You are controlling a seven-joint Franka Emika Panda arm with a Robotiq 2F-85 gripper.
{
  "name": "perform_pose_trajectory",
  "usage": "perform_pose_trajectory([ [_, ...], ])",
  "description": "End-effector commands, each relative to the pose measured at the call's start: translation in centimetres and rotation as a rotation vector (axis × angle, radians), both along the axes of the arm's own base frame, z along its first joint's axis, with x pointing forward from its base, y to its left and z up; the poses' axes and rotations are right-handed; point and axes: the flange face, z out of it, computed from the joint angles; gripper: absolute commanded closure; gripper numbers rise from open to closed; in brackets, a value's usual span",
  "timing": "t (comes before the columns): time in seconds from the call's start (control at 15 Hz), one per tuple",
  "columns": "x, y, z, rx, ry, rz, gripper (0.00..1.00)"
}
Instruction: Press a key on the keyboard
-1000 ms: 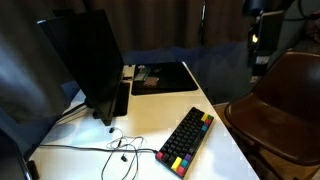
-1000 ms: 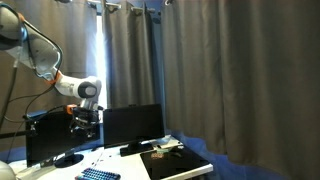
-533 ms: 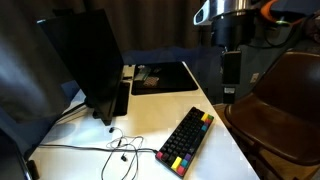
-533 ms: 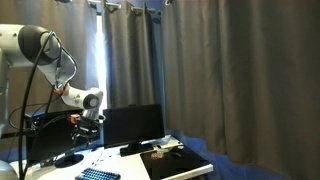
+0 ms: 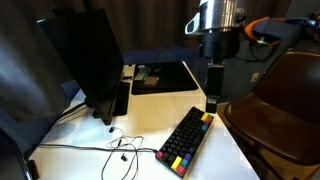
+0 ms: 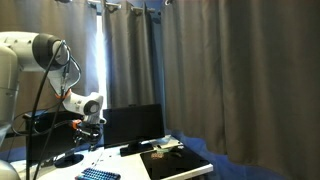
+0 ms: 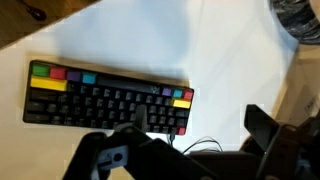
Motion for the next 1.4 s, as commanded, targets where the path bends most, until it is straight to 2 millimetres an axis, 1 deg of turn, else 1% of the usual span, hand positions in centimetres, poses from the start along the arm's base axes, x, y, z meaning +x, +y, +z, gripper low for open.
perform_pose_trajectory([
  [0.0,1.7,1.7,-3.4,0.029,-0.058,0.008,0.00],
  [0.07,2.1,1.8,-4.4,0.027,-0.071,0.008,0.00],
  [0.13,2.7,1.7,-5.3,0.027,-0.084,0.002,0.03],
  [0.2,3.2,1.8,-6.0,0.034,-0.097,0.007,0.27],
  [0.27,3.9,1.9,-6.7,0.033,-0.115,0.004,0.28],
  [0.33,4.4,2.0,-7.3,0.034,-0.132,0.002,0.30],
  [0.53,5.7,2.5,-8.9,0.027,-0.163,-0.004,0.54],
  [0.93,7.3,3.1,-11.1,-0.039,-0.206,-0.028,0.95],
  [1.0,7.4,3.1,-11.4,-0.050,-0.212,-0.034,0.99],
  [1.07,7.6,3.1,-11.7,-0.060,-0.216,-0.041,1.00],
  [1.33,8.0,3.1,-12.7,-0.081,-0.222,-0.065,1.00],
])
